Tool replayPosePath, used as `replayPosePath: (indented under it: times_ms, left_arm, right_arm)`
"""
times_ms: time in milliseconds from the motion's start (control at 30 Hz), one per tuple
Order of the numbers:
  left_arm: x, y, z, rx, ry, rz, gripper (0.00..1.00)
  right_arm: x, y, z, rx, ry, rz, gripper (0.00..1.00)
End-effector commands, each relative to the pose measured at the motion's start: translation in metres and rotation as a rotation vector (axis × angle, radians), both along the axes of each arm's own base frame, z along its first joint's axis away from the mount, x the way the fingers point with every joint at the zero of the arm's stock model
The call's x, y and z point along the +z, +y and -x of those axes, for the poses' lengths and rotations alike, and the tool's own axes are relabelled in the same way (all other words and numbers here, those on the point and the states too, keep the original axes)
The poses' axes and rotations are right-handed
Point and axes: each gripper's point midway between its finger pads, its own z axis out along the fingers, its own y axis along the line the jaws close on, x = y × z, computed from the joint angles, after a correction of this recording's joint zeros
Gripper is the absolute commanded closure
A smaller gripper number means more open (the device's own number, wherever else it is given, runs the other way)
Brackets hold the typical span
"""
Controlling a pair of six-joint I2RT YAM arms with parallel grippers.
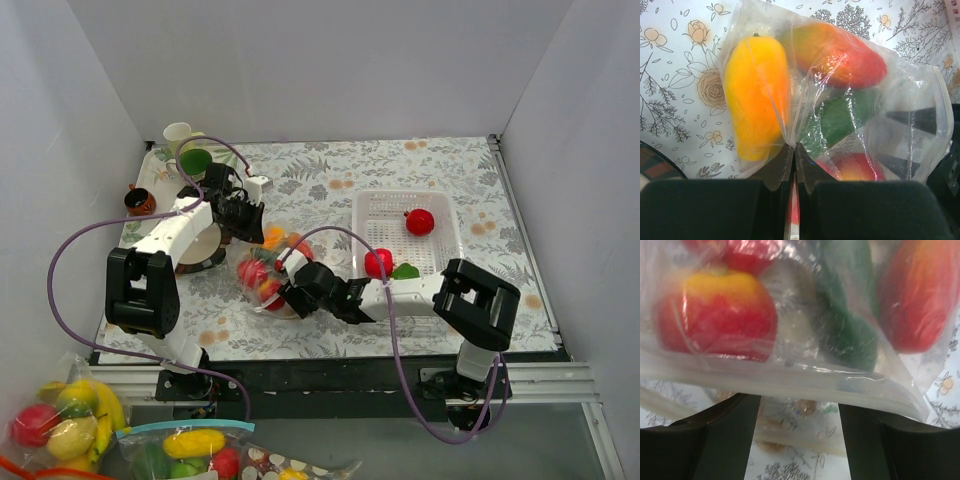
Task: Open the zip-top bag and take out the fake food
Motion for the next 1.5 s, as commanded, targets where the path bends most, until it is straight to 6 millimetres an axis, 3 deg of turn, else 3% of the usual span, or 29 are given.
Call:
replayPosePath:
  times_ms: [0,167,300,667,767,800,833,867,900,1133,1167,1200,1233,1267,1300,1333,1467]
  left_arm:
    - [0.02,-0.004,-0.006,-0.029,-0.06,0.015,1.0]
    - [0.014,-0.004,-0.002,-0.045,-0.041,0.014,1.0]
    - [0.013,-0.006,-0.002,-0.06,-0.036,0.023,1.0]
    - [0.006,-0.009,0.008,-0.112,0.012,0.037,1.0]
    - [0.001,-0.009,0.01,-0.113,0.028,0.035,1.0]
    - [0.0,-0.009,0.011,-0.113,0.029,0.032,1.0]
    - [0.001,-0.008,0.009,-0.109,0.023,0.029,1.0]
    - [0.001,-0.007,0.008,-0.102,0.018,0.026,1.0]
    - [0.001,-0.006,0.006,-0.094,0.009,0.015,1.0]
    - [0.001,-0.002,-0.01,-0.045,-0.023,-0.016,1.0]
    - [0.0,-0.001,-0.012,-0.04,-0.03,-0.021,1.0]
    - [0.0,0.0,-0.014,-0.034,-0.034,-0.026,1.0]
    - [0.0,0.002,-0.016,-0.025,-0.036,-0.031,1.0]
    - [0.001,0.002,-0.017,-0.023,-0.042,-0.034,1.0]
    - [0.002,0.002,-0.018,-0.02,-0.042,-0.035,1.0]
    - [0.002,0.002,-0.017,-0.019,-0.037,-0.032,1.0]
    - [0.006,0.001,-0.019,-0.014,-0.046,-0.029,1.0]
  right_arm:
    - [0.035,0.024,-0.04,-0.045,-0.142,-0.115,0.28]
    - [0.042,0.024,-0.066,-0.083,-0.275,-0.106,0.25]
    - [0.032,0.031,-0.078,-0.079,-0.263,-0.099,0.25]
    - [0.008,0.059,-0.087,-0.04,-0.243,-0.08,0.29]
    - [0.009,0.066,-0.083,-0.012,-0.218,-0.083,0.44]
    - [0.01,0.066,-0.083,-0.005,-0.212,-0.081,0.63]
    - [0.009,0.066,-0.079,0.005,-0.195,-0.079,0.7]
    - [0.014,0.063,-0.075,-0.007,-0.174,-0.087,0.78]
    - [0.017,0.06,-0.072,-0.011,-0.164,-0.095,0.98]
    - [0.034,0.017,-0.019,-0.019,-0.063,-0.118,0.99]
    - [0.05,0.012,-0.012,-0.021,-0.055,-0.153,0.99]
    - [0.041,-0.003,-0.002,-0.032,-0.01,-0.128,0.99]
    - [0.058,-0.009,0.005,-0.035,-0.001,-0.168,0.99]
    - [0.061,-0.016,0.01,-0.039,0.017,-0.173,0.99]
    - [0.051,-0.031,0.018,-0.052,0.057,-0.136,0.99]
    - [0.068,-0.036,0.024,-0.044,0.061,-0.176,0.99]
    - [0.077,-0.072,0.035,-0.088,0.089,-0.151,0.99]
